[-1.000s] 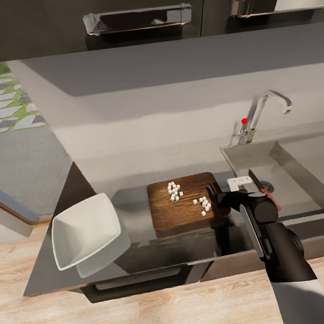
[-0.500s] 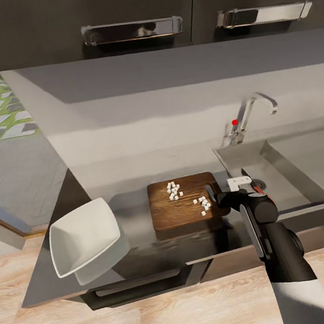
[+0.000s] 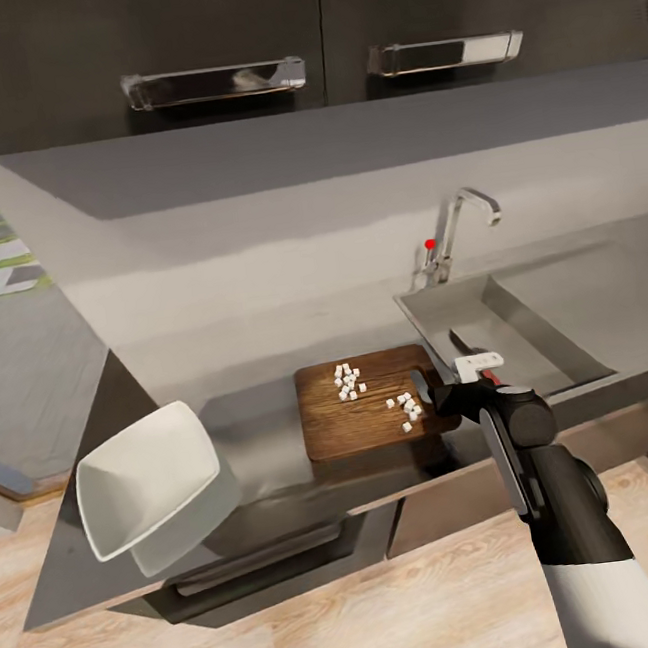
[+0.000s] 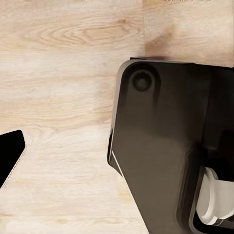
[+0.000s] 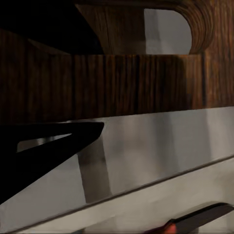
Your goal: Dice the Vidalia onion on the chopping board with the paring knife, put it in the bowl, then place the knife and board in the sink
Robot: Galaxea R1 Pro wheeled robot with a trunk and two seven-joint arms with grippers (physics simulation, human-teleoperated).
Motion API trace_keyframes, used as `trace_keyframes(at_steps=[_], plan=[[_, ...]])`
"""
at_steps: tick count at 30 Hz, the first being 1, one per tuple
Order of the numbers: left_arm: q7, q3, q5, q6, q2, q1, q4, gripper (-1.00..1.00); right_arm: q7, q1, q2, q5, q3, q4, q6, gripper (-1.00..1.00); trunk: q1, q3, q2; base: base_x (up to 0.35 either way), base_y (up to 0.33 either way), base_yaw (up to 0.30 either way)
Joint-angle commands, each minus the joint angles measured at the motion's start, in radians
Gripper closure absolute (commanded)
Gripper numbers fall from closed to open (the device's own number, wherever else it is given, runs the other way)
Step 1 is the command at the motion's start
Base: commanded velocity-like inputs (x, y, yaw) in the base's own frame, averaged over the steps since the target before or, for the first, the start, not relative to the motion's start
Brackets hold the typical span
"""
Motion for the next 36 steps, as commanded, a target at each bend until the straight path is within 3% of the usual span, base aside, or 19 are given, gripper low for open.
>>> trace_keyframes(at_steps=[1, 20, 36], plan=[[0.008, -0.006, 0.009, -0.003, 0.002, 0.000, -0.001, -1.00, 0.007, -0.001, 0.001, 0.008, 0.000, -0.001, 0.005, 1.00, 0.001, 0.000, -0.002, -0.030, 0.221, -0.167], [0.008, -0.007, 0.009, -0.003, 0.001, 0.000, 0.001, -1.00, 0.007, -0.001, 0.001, 0.008, 0.003, -0.001, 0.005, 1.00, 0.001, 0.009, -0.002, -0.003, 0.283, -0.032], [0.008, -0.007, 0.009, -0.002, 0.001, 0.000, 0.008, -1.00, 0.007, -0.001, 0.001, 0.008, 0.003, -0.001, 0.005, 1.00, 0.001, 0.034, -0.002, 0.000, 0.015, 0.000]])
